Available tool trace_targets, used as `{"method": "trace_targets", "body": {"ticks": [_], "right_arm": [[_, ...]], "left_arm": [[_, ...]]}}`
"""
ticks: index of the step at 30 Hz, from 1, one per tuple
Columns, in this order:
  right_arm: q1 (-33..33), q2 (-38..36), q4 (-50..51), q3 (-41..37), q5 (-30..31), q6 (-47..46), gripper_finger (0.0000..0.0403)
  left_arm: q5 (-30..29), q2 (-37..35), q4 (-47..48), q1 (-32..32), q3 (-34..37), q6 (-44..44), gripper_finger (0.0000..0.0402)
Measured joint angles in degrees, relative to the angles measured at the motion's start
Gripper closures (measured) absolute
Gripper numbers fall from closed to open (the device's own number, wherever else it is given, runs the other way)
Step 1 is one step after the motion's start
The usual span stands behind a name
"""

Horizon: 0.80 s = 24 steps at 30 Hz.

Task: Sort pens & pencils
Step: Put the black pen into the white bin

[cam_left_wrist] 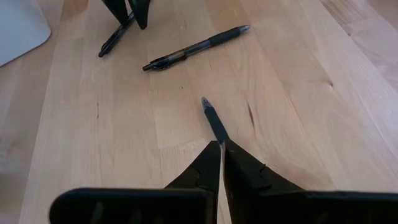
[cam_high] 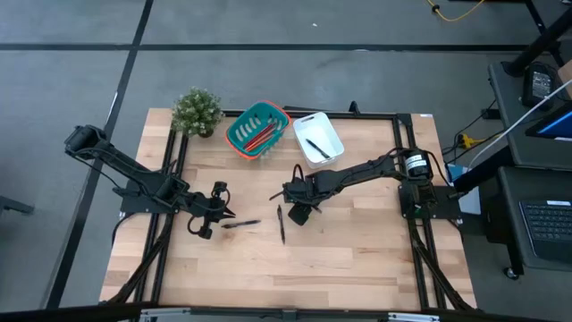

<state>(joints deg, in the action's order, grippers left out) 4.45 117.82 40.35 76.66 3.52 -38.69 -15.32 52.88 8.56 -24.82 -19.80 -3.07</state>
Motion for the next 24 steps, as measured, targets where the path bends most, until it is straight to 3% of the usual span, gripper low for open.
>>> {"method": "trace_targets", "body": {"ticks": [5, 13, 24], "right_arm": [[-0.02, 0.04, 0.30, -0.03, -0.11, -0.24, 0.0273], [-0.51, 0.02, 0.94, -0.11, -1.28, -0.31, 0.0374], [-0.57, -0.02, 1.02, -0.11, -0.65, -1.26, 0.0376]], "left_arm": [[-0.01, 0.00, 0.00, -0.02, 0.01, 0.00, 0.0388], [-0.01, 0.00, -0.02, -0.02, -0.01, 0.00, 0.0388], [-0.01, 0.00, 0.00, 0.00, -0.01, 0.00, 0.0388]]}}
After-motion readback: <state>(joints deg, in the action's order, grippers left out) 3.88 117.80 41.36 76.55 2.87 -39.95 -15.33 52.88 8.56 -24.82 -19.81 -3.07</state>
